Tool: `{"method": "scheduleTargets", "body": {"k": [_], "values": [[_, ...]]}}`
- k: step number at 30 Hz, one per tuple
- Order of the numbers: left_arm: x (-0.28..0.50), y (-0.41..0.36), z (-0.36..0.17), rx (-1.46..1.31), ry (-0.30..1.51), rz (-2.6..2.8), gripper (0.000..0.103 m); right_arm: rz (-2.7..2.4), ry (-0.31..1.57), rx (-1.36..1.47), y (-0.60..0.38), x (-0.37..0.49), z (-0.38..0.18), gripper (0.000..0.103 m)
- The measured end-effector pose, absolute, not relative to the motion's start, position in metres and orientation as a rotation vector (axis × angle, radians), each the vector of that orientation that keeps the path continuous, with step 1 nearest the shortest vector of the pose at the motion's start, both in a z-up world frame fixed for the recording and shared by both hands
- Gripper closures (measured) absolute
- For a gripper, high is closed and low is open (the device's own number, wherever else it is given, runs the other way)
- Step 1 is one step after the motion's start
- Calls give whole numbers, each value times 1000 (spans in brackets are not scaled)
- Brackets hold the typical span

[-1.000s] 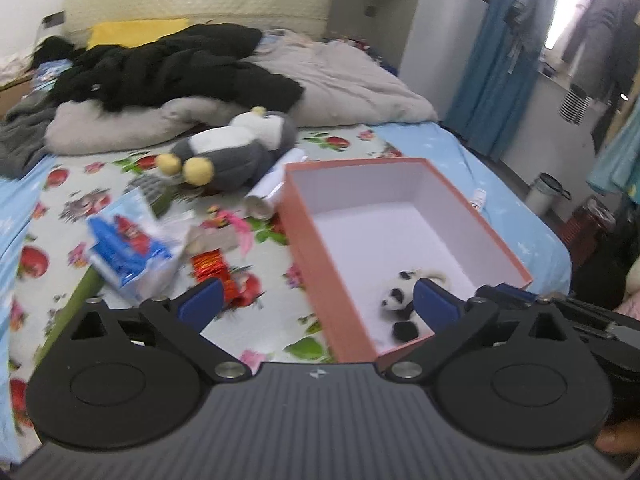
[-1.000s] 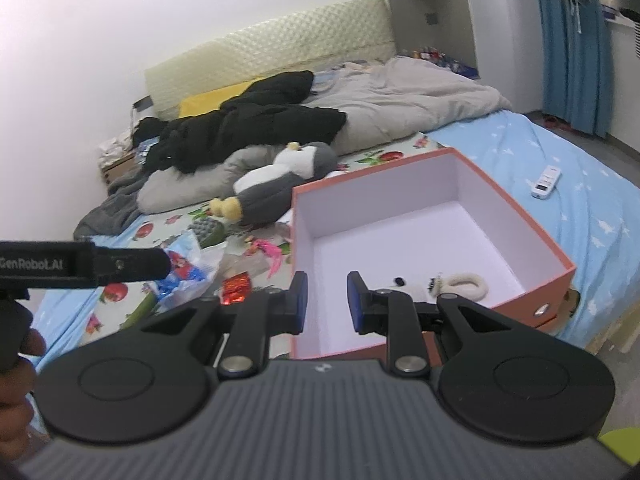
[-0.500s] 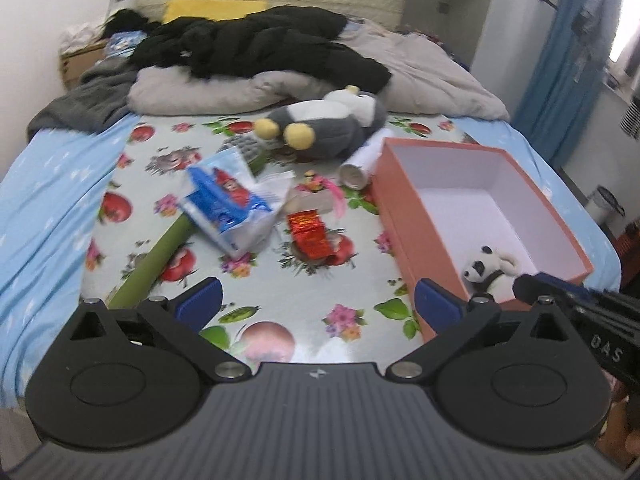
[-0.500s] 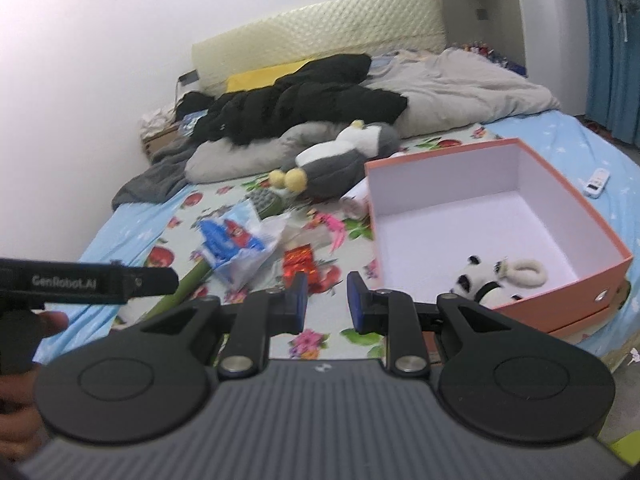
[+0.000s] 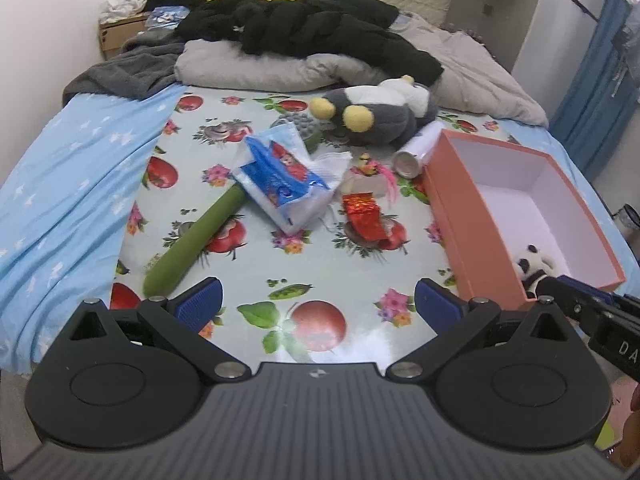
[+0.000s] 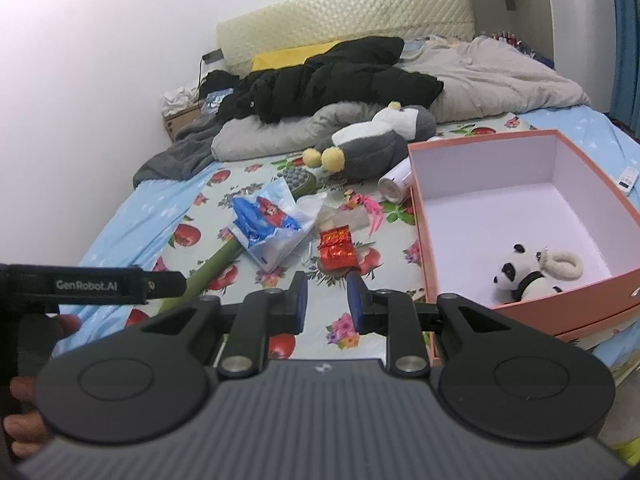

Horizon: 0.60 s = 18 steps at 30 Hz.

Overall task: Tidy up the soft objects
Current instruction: 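Withdraw both tools and move toward the blue tissue pack and red bag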

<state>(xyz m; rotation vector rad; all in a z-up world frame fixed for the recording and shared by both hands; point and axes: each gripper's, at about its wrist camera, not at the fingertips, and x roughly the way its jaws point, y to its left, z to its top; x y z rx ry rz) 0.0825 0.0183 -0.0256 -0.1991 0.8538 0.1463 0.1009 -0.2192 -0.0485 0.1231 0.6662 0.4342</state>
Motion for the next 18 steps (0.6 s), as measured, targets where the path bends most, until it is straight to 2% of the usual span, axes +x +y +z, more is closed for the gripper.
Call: {"method": "scheduleTargets", "body": {"k": [9,18], "values": [[109,49,-50,-325,902,121,0,447,713,96,-198,124,-67,77],[150,76,-81,-335,932,182,0,460,772,89,-181,166,-96,77]]}}
